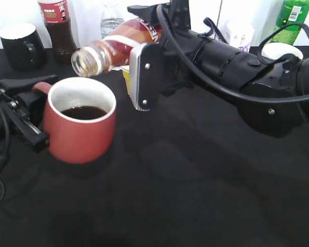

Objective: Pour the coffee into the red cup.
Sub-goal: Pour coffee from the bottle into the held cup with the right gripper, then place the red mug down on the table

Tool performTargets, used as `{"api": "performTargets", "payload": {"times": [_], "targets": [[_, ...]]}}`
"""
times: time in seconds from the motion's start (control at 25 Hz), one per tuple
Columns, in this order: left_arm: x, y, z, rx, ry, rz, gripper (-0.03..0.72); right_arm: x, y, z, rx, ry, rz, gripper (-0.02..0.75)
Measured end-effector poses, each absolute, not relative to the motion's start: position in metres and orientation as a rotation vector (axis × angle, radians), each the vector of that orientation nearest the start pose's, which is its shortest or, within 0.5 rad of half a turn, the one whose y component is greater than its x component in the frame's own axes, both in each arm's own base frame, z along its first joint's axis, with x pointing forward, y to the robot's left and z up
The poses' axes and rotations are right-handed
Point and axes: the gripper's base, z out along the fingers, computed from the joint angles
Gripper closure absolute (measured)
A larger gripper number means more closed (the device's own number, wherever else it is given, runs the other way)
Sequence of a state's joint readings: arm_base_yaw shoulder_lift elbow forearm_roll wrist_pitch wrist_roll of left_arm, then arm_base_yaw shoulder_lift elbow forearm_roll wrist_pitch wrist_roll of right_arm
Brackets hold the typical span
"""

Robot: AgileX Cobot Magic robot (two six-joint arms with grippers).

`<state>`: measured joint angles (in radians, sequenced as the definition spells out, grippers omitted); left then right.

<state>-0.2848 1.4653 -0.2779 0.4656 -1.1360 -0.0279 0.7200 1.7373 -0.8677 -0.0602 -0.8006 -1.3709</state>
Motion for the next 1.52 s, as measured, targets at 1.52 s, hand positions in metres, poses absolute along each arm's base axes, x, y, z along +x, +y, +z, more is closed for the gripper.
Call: {"api": "performTargets", "payload": {"times": [1.52], "targets": [[0.384,-0.036,0.127,0.118,1.585,-0.157,0.538,0.275,0.246,0.231,-0.688,1.47,0.494,0.211]]}}
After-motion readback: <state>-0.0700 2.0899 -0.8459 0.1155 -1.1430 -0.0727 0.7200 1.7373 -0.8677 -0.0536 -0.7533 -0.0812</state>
